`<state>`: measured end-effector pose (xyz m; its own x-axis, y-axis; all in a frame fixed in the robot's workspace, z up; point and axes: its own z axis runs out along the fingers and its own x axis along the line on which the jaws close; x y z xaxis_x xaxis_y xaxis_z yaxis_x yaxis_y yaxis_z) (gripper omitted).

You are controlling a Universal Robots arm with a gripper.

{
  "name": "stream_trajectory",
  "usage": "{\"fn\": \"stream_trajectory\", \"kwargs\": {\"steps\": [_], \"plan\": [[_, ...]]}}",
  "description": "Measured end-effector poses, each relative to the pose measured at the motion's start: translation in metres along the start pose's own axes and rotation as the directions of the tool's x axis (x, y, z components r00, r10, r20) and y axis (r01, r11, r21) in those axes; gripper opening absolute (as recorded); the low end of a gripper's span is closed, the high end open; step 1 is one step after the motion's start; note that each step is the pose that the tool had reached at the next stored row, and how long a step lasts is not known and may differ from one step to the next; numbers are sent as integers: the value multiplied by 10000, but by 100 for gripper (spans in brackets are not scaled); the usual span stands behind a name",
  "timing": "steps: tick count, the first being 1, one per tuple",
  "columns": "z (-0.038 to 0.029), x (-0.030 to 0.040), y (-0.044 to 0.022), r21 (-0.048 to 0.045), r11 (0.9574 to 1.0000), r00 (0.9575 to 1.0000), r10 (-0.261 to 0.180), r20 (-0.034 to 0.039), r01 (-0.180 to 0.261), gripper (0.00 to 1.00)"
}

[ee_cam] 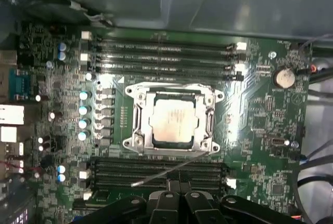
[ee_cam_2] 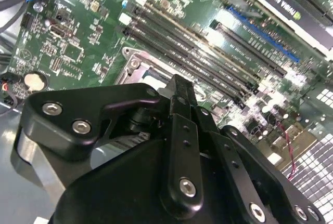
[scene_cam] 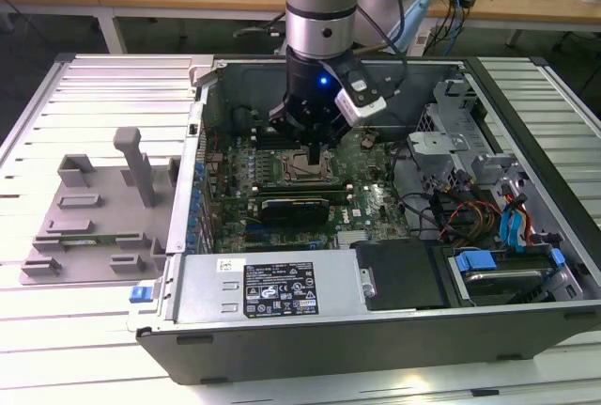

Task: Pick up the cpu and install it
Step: 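Install the second cpu locking lever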

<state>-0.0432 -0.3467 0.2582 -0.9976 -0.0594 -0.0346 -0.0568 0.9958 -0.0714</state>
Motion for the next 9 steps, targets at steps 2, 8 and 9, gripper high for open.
{"fn": "stream_trajectory", "kwargs": {"steps": [2,8,9], "plan": [[53,12,-33,-16,10000,10000,2,1,-2,11],[135,131,-25,-88,10000,10000,3,6,-3,11],[155,149,-23,-107,9999,10000,5,7,-5,11]]}}
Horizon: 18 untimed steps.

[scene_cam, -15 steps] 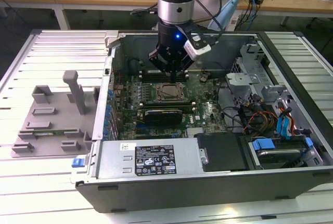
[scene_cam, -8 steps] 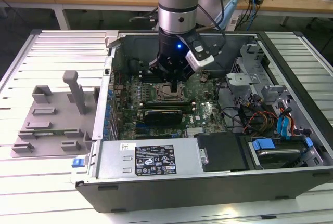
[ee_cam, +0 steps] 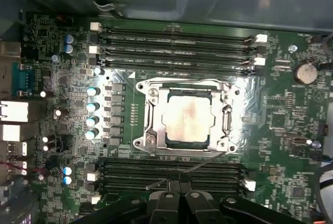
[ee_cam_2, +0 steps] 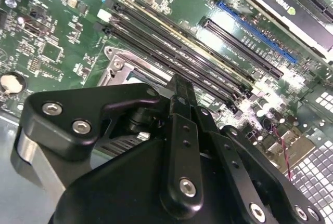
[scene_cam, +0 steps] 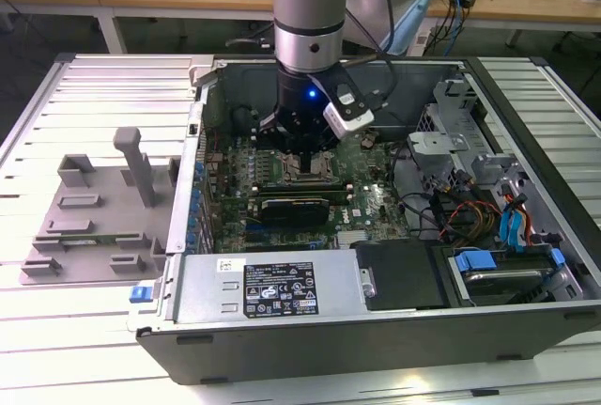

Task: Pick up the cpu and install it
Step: 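Install the second cpu locking lever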

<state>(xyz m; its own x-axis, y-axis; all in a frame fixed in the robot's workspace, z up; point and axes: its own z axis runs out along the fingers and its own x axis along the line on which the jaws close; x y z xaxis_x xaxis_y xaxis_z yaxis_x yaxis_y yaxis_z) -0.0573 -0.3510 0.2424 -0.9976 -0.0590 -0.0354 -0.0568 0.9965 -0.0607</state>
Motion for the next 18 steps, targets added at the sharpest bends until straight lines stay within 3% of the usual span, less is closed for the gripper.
{"fn": "stream_trajectory", "kwargs": {"steps": [11,18], "plan": [[18,8,1,-4,10000,10000,2,2,-2,11],[75,74,8,-2,10000,10000,0,16,0,11]]}}
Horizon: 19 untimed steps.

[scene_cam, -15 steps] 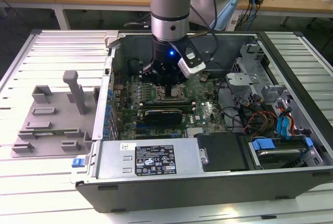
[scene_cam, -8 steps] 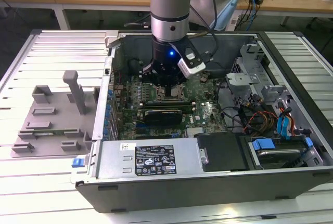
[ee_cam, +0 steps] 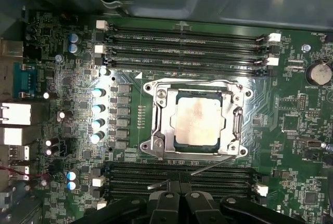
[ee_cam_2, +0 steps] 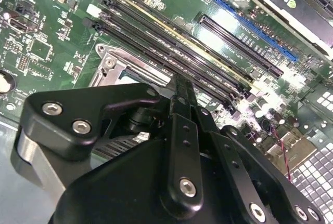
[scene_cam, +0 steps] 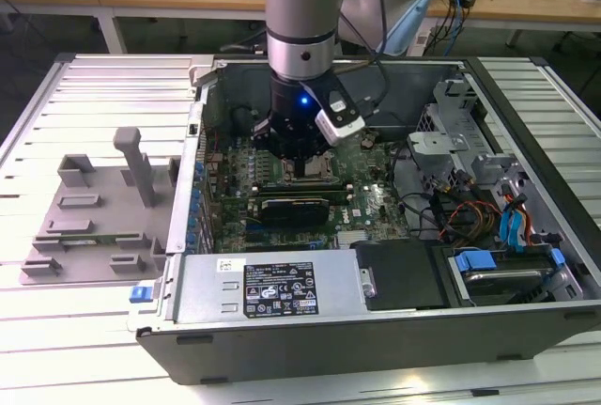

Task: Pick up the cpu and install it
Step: 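Install the second cpu locking lever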

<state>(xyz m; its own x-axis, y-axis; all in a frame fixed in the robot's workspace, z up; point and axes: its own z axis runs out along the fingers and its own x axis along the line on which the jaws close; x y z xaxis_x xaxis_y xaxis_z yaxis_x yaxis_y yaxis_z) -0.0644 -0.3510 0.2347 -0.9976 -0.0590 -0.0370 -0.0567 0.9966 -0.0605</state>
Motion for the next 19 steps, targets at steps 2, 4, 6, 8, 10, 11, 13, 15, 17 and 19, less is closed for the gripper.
{"fn": "stream_trajectory", "kwargs": {"steps": [2,4,6,8,10,11,13,15,17,19], "plan": [[11,10,1,0,10000,10000,0,0,0,11],[48,28,4,-3,10000,10000,1,5,-1,11],[74,47,7,-60,10000,10000,4,19,-3,11],[110,89,12,-113,9999,10000,6,30,-6,11],[140,125,16,-126,9999,10000,7,34,-7,11],[144,128,16,-126,9999,10000,7,33,-7,11],[154,134,10,-500,9987,10000,22,60,-19,11],[156,139,-29,-701,9975,10000,32,74,-26,11],[160,143,-91,-704,9975,10000,32,73,-27,11],[162,144,-119,-705,9975,10000,32,75,-27,11]]}}
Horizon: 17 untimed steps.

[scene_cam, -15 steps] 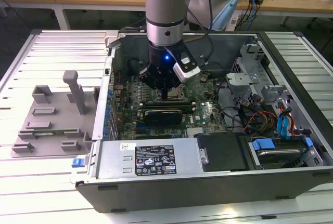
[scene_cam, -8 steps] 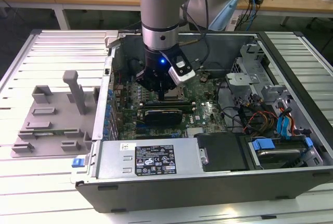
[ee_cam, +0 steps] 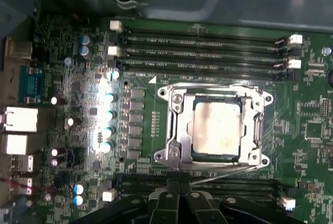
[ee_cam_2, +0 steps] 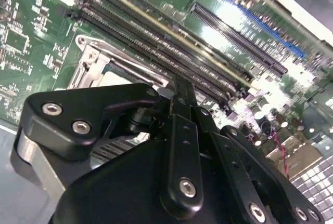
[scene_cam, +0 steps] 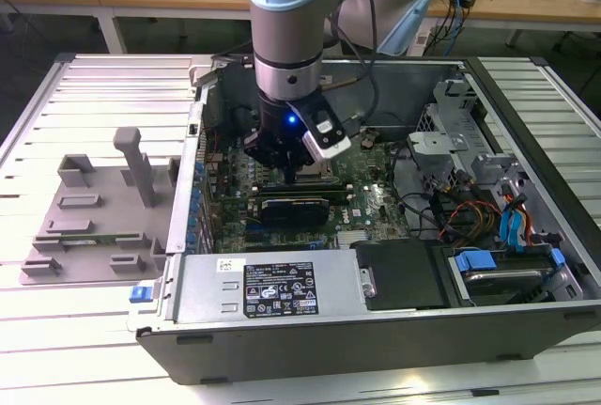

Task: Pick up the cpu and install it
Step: 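Install the second cpu locking lever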

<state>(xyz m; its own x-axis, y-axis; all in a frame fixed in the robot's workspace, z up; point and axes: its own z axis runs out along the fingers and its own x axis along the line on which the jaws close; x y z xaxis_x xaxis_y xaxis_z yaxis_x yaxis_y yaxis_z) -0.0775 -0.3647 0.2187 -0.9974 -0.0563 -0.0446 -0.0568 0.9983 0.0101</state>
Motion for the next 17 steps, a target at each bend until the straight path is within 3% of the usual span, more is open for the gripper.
{"fn": "stream_trajectory", "kwargs": {"steps": [3,4,5,6,9,10,12,13,17], "plan": [[-1,2,-39,-50,10000,10000,3,2,-3,11],[-1,3,-47,-224,9997,10000,11,14,-11,11],[-1,4,-63,-507,9987,10000,22,30,-21,11],[0,5,-78,-561,9984,10000,25,33,-23,11],[11,9,-128,-571,9984,10000,25,34,-23,11],[18,21,-146,-636,9980,10000,30,36,-27,11],[25,39,-170,-888,9960,10000,40,51,-35,11],[27,42,-176,-941,9956,10000,43,54,-37,11],[54,69,-204,-1451,9894,9999,70,82,-57,11]]}}
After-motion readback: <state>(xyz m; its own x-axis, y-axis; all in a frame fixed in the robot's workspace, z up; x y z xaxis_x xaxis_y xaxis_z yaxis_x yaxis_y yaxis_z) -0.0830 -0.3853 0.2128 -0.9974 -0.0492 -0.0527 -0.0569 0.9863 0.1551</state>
